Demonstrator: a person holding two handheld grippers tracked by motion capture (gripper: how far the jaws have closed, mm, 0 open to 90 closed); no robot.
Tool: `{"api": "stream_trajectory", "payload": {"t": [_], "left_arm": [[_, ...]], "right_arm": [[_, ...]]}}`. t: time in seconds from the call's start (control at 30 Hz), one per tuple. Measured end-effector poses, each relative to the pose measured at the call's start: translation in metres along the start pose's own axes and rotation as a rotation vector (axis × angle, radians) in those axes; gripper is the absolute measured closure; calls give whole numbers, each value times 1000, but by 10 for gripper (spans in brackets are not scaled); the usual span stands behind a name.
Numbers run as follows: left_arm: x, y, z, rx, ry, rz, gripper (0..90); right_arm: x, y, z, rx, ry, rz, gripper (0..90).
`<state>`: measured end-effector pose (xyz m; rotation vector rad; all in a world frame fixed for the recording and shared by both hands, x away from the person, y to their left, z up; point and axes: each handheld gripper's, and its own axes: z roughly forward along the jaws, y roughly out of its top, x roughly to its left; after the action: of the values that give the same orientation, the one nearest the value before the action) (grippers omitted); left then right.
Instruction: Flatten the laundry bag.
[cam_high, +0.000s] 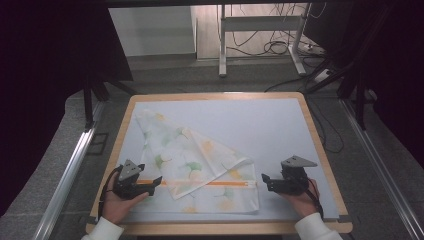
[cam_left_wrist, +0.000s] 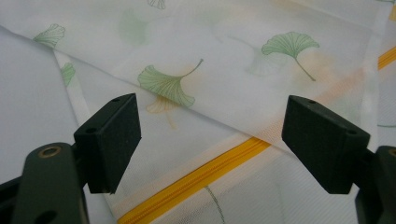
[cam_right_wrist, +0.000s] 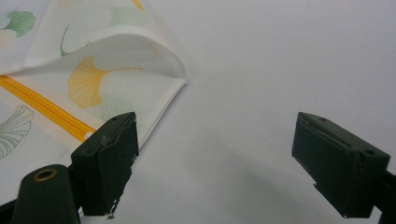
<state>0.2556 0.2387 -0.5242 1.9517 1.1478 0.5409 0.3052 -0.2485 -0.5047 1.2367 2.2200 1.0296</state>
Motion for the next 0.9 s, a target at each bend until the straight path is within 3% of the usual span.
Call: {"api": "stream_trajectory", "payload": {"t": [0.07,0.23,0.57,0.9], "left_arm": [[0,0,1,4,1,0,195],[-1,0,2,4,7,11,197],[-5,-2,2,5,13,25,203],[1,-4,2,-2,35,-34,208]], "right_arm": [[-2,-1,3,17,17,20,149],[-3,-1,2,7,21,20,173],[6,7,9,28,44,-22,207],[14,15,8,12,71,-48,234]]}}
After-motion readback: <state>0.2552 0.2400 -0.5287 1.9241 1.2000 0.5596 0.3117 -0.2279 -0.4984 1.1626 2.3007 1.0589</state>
